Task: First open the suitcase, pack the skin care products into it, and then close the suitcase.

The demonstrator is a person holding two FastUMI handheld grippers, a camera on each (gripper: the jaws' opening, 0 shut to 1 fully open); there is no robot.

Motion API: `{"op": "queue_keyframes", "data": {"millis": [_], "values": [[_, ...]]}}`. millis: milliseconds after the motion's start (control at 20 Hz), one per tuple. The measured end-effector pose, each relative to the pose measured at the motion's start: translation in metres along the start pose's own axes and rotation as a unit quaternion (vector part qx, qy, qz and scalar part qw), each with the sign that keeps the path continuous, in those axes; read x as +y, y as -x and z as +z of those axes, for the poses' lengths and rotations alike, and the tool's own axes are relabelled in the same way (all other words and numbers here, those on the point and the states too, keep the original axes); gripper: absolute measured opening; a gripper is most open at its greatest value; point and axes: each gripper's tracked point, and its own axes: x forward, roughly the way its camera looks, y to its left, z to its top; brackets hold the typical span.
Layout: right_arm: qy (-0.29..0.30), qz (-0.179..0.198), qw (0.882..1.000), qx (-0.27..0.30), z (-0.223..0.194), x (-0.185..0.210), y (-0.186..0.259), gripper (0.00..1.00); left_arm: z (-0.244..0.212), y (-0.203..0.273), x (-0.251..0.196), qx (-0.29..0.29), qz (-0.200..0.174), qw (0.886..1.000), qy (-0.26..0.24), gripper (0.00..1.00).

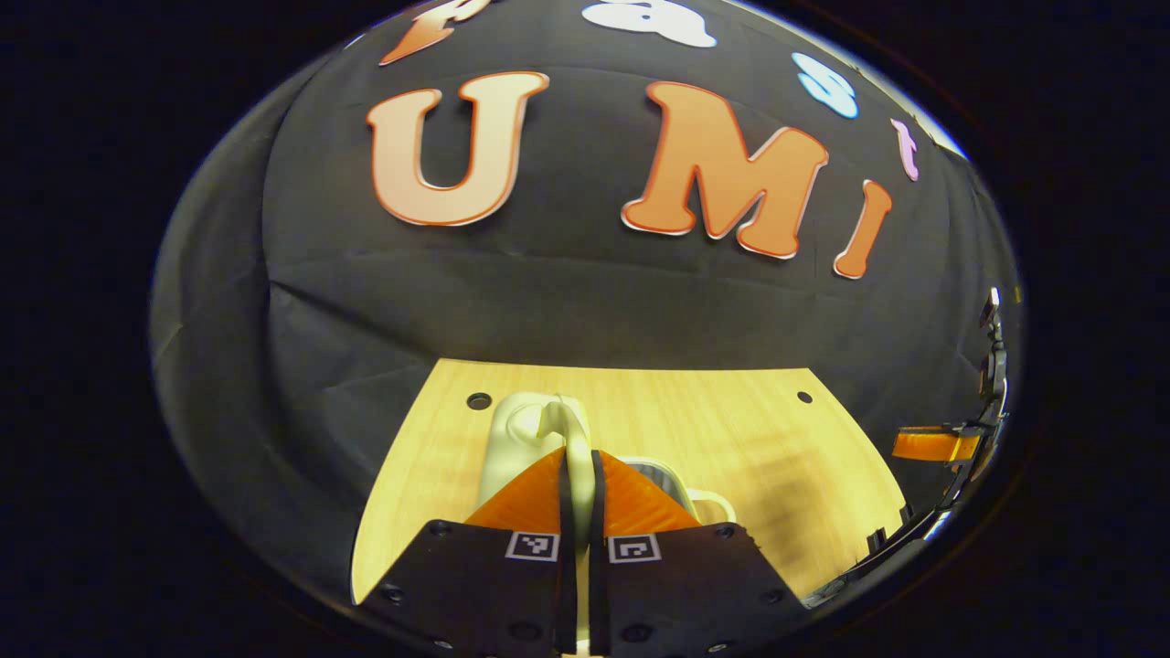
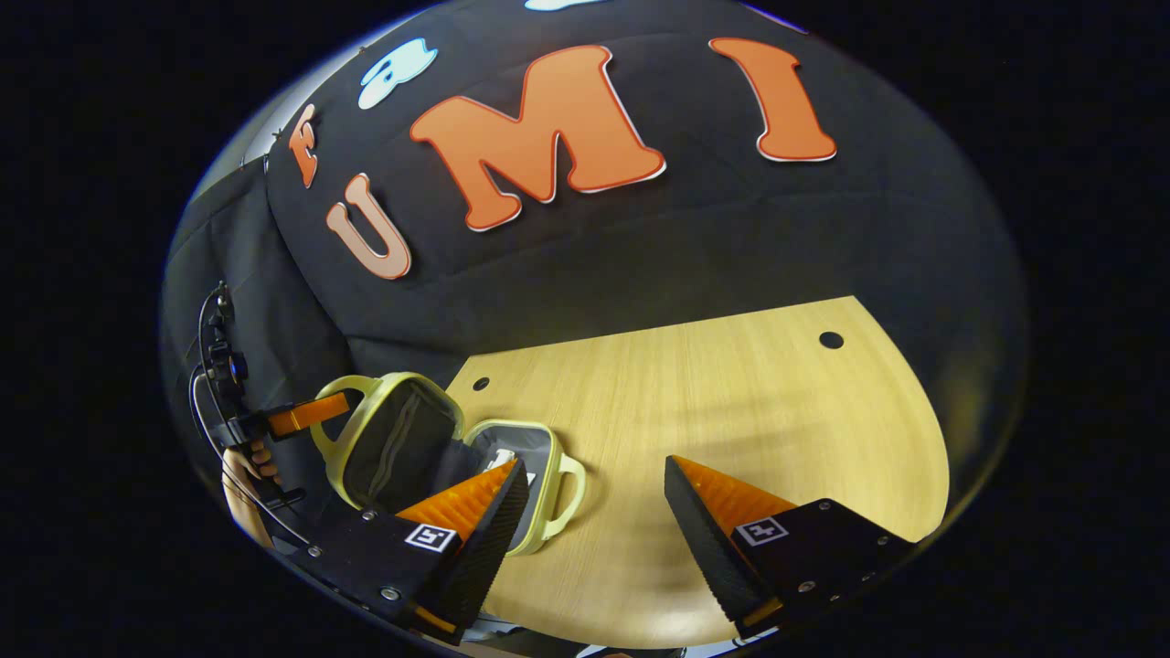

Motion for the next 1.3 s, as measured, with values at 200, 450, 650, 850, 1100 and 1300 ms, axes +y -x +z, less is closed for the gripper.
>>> {"op": "queue_keyframes", "data": {"millis": [200, 450, 650, 850, 1100, 1300], "values": [[0.016, -0.020, 0.999, -0.025, 0.011, -0.038, 0.023, 0.95, -0.016, -0.031, -0.063, 0.023, -0.009, 0.999, -0.042, 0.05], [0.012, -0.047, 0.998, -0.035, 0.013, -0.080, 0.042, 0.95, -0.055, -0.073, -0.130, 0.065, -0.030, 0.996, -0.057, 0.06], [0.010, -0.065, 0.997, -0.036, 0.008, -0.101, 0.048, 0.95, -0.099, -0.115, -0.171, 0.105, -0.038, 0.992, -0.066, 0.05], [0.010, -0.075, 0.997, -0.036, 0.004, -0.111, 0.054, 0.95, -0.139, -0.149, -0.185, 0.142, -0.045, 0.987, -0.058, 0.05], [0.014, -0.085, 0.996, -0.029, -0.007, -0.121, 0.055, 0.95, -0.151, -0.172, -0.185, 0.142, -0.042, 0.988, -0.049, 0.05], [0.018, -0.080, 0.996, -0.015, -0.021, -0.118, 0.051, 0.95, -0.132, -0.189, -0.185, 0.162, -0.036, 0.986, -0.026, 0.07]]}}
